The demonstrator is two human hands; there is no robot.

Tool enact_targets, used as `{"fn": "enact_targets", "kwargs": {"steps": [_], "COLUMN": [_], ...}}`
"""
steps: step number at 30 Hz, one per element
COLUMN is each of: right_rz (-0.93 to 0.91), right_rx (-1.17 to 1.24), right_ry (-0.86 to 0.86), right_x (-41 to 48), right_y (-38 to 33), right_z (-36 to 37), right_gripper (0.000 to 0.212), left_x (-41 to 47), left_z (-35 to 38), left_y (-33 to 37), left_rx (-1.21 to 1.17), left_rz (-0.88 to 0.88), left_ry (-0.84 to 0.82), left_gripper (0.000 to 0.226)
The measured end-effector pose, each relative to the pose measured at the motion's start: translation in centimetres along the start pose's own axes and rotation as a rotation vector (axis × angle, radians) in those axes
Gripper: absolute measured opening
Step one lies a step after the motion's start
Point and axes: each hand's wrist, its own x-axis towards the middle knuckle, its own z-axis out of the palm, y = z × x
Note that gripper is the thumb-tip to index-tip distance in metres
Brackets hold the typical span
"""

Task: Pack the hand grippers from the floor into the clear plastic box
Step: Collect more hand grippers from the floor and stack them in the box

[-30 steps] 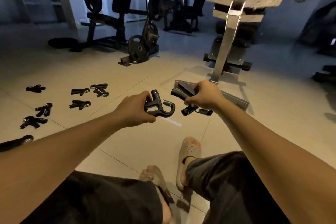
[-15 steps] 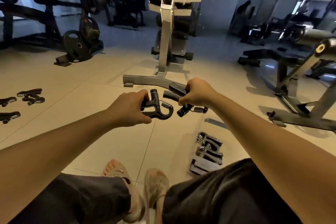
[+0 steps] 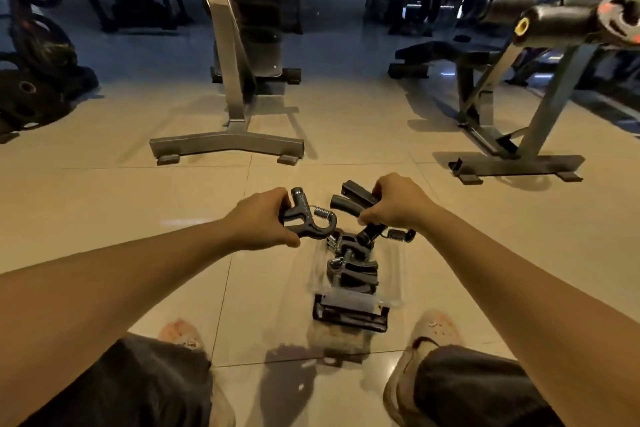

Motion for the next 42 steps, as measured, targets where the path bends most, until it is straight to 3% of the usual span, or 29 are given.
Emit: {"fn": "enact_targets", "kwargs": {"steps": [18, 34, 38, 42], "right_rz": [0.238, 0.475, 0.397, 0.147], "right_rx": [0.131, 0.287, 0.141, -0.085], "right_ry": [-0.151, -0.188, -0.289, -0.254], "right_x": [11.4, 13.9, 14.8, 16.3], "right_y": [7.1, 11.1, 12.2, 13.3], "right_z": [13.4, 25.2, 24.6, 23.2], "right_gripper": [0.043, 0.079, 0.042, 0.034], "left_x": [12.4, 13.4, 13.5, 13.9], "left_z": [8.1, 13.9, 13.8, 13.5], "left_y": [-6.4, -11.6, -11.8, -11.7], "left_rx": [0.123, -0.107, -0.113, -0.101], "left_rz": [0.089, 0.113, 0.110, 0.121], "left_ry": [-0.204, -0.210, -0.235, -0.253], "left_gripper": [0.047, 0.045, 0.051, 0.050]}}
